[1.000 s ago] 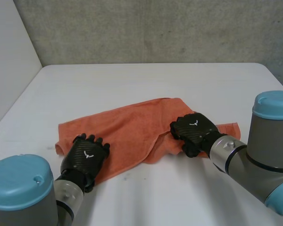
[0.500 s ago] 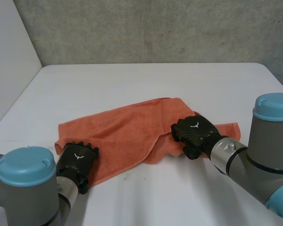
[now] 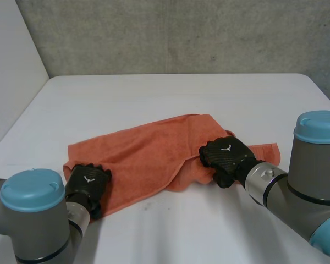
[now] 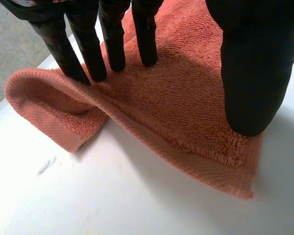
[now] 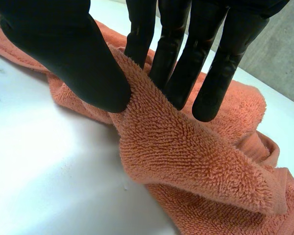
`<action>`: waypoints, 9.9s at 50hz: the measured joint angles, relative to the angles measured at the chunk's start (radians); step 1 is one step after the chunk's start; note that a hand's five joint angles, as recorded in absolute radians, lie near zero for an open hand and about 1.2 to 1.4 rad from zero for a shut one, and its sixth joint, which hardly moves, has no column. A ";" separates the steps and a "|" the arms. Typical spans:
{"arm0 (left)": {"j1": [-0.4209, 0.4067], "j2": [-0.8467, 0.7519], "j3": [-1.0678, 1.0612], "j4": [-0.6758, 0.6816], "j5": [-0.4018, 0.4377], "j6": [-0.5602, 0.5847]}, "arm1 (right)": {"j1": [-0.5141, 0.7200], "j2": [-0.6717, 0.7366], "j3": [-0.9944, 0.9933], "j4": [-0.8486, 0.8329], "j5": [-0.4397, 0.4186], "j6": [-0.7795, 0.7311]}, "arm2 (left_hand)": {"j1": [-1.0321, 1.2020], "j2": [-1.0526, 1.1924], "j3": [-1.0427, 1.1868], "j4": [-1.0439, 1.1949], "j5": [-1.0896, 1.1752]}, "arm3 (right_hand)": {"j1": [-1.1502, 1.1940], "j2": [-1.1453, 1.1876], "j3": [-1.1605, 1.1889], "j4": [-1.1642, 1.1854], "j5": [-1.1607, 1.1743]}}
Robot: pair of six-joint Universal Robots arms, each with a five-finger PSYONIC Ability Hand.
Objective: Fold the laundry
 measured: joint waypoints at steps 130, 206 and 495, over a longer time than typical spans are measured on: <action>-0.009 -0.217 0.543 -0.013 0.694 -0.630 | -0.009 -0.571 -0.119 -0.039 -0.021 -0.141 | 0.151 0.133 0.132 0.132 0.130 | 0.000 0.008 0.010 0.000 0.005; 0.145 0.027 0.352 -0.031 0.423 -0.172 | -0.012 -0.026 0.036 -0.031 0.154 -0.219 | -0.113 -0.129 -0.124 -0.133 -0.139 | 0.000 0.008 0.010 0.000 0.005; 0.441 0.465 -0.013 -0.163 0.403 -0.057 | -0.120 0.051 -0.462 0.232 0.217 -0.140 | 0.723 0.795 0.789 0.788 0.743 | -0.555 -0.712 -0.737 -0.754 -0.724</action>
